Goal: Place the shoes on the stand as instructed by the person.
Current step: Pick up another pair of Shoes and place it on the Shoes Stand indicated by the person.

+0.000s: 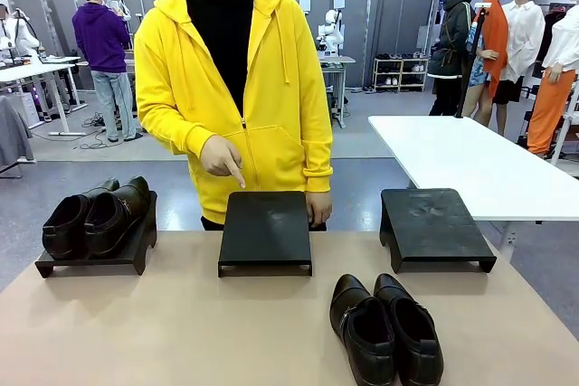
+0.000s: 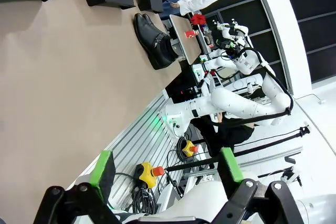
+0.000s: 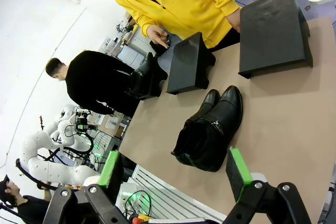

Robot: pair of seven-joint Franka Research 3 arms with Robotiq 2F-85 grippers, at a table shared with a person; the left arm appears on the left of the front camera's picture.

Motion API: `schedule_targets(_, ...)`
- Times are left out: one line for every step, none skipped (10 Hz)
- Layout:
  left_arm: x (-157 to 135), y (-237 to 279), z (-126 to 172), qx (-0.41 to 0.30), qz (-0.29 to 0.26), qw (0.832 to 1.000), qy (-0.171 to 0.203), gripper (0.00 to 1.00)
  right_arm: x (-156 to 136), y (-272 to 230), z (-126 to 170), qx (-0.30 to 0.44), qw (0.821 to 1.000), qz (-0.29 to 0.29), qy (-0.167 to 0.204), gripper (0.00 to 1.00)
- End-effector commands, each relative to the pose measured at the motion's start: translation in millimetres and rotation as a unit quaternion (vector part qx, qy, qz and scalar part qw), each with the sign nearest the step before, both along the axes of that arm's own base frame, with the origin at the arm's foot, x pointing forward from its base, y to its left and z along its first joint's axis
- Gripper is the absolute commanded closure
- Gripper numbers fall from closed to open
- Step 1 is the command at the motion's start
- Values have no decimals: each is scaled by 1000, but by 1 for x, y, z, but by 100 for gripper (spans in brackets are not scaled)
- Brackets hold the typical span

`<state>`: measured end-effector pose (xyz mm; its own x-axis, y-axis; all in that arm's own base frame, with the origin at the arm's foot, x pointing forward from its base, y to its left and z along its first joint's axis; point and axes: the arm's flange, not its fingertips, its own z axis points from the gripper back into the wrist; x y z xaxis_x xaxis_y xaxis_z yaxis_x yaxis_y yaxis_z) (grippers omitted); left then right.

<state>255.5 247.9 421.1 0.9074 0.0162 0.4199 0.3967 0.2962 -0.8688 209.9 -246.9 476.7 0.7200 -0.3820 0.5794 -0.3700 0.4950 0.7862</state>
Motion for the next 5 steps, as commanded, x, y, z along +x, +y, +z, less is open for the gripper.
schedule_targets(-3, -1, 1, -4, -6, 1000, -8, 0, 0, -1, 1, 0, 1000, 1, -9, 0)
schedule_targets(-3, -1, 1, -4, -6, 1000, -8, 0, 0, -1, 1, 0, 1000, 1, -9, 0)
schedule_targets(-3, -1, 1, -4, -6, 1000, -8, 0, 0, -1, 1, 0, 1000, 1, -9, 0)
schedule_targets(-3, -1, 1, -4, -6, 1000, -8, 0, 0, -1, 1, 0, 1000, 1, -9, 0)
schedule_targets(-3, -1, 1, -4, -6, 1000, -8, 0, 0, -1, 1, 0, 1000, 1, -9, 0)
